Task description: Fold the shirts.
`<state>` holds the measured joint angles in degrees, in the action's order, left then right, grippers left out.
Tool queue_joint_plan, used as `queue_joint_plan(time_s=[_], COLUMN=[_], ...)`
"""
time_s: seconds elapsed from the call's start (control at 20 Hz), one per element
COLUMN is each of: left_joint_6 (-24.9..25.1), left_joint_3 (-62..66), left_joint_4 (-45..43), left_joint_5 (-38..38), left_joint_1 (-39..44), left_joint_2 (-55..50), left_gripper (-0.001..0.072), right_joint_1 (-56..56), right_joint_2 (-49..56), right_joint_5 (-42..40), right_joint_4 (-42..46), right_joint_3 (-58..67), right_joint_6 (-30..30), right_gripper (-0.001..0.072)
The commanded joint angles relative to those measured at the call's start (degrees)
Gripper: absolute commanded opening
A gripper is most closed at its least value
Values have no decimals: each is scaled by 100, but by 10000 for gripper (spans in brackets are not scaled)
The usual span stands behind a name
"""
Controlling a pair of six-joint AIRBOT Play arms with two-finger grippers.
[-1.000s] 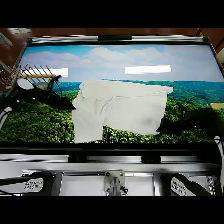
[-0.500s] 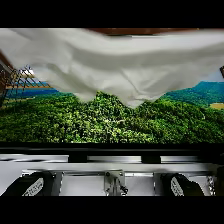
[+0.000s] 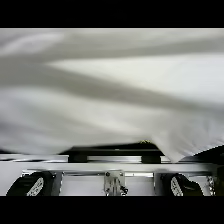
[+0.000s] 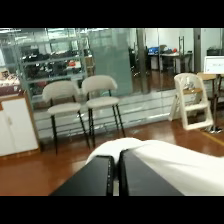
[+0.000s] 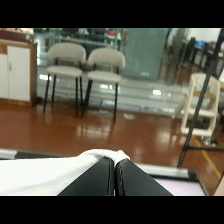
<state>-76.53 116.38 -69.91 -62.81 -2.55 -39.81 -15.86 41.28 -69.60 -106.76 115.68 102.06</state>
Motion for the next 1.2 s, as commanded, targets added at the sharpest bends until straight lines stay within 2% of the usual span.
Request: queue_joint_plan(time_s=[0.0,0.15,0.25,0.35,0.45,0.6,0.8,0.95,1.05,1.15], left_joint_6=[-116,-114,-116,-118,-205,-435,-413,-415,-415,-415], left_joint_3=[-332,-1344,-2328,-3322,-3950,-3930,-3211,-2870,-2841,-2841], left_joint_4=[-581,-863,-1091,-1113,-1005,-505,352,658,828,962], left_joint_5=[-380,-1106,-1419,-1349,-1075,-177,973,1692,2118,2374], left_joint_1=[-7,-7,-7,-7,-4,-4,9,15,13,20], left_joint_2=[39,-122,-337,-693,-1303,-2503,-3917,-4666,-5027,-5351], left_gripper=[34,34,34,33,33,34,34,34,34,34], right_joint_1=[-2,-2,-2,2,2,131,691,1058,1145,1143], right_joint_2=[267,1019,1482,1991,2645,3681,4476,4951,5254,5499], right_joint_5=[-1220,-2855,-2920,-2677,-2166,-1102,1300,2728,3224,3357], right_joint_4=[221,208,52,-146,-354,-758,-693,-369,-229,-262], right_joint_3=[55,-304,-1128,-2083,-2712,-2765,-2765,-2765,-2765,-2765], right_joint_6=[-299,-380,-413,-415,-413,-413,-413,-413,-415,-459], right_gripper=[55,55,55,55,55,55,55,55,55,55])
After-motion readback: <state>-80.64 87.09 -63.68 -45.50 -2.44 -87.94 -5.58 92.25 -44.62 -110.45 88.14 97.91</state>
